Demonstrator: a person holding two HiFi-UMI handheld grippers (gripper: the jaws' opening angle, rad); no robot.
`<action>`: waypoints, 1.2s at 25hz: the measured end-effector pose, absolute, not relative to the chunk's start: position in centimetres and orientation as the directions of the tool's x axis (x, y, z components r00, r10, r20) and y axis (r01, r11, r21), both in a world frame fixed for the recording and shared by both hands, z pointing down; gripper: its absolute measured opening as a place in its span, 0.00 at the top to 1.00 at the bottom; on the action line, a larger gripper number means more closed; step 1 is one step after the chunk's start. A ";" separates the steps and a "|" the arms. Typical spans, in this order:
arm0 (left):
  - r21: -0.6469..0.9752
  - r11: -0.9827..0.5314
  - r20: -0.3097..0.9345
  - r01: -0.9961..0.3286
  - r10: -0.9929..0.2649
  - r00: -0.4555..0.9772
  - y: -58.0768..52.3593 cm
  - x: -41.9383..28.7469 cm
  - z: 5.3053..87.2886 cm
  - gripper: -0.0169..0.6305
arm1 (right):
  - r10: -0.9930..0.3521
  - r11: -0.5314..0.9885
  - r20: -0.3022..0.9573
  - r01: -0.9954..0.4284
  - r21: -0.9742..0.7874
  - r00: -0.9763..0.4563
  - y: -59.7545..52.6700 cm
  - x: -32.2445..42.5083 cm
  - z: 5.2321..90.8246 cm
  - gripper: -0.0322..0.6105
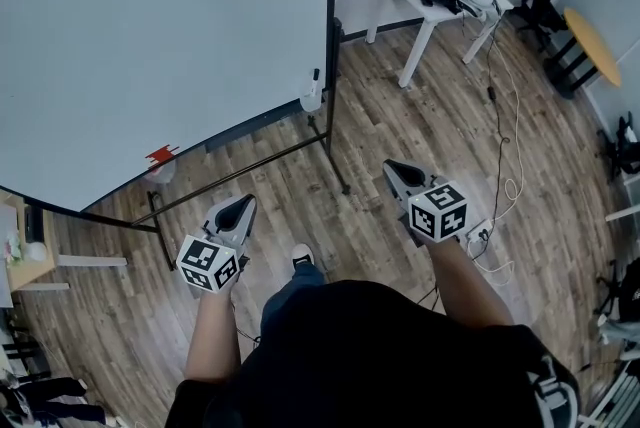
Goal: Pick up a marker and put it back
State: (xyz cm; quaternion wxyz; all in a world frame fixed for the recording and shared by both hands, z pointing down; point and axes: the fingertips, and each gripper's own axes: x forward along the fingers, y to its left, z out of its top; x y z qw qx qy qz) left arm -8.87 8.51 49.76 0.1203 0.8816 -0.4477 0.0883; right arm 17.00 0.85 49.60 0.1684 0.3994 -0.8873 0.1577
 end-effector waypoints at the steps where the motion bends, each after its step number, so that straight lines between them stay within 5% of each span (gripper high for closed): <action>1: 0.134 -0.572 0.265 -0.809 -0.766 0.586 7.9 -9.2 49.9 0.95 | -0.656 0.629 0.427 -0.763 -0.146 -0.622 0.3 16.7 49.7 0.95; 30: 0.175 -0.624 0.261 -0.762 -0.716 0.647 -7.4 -18.9 50.3 0.95 | -0.680 0.583 0.463 -0.802 -0.130 -0.569 -13.9 6.1 49.9 0.95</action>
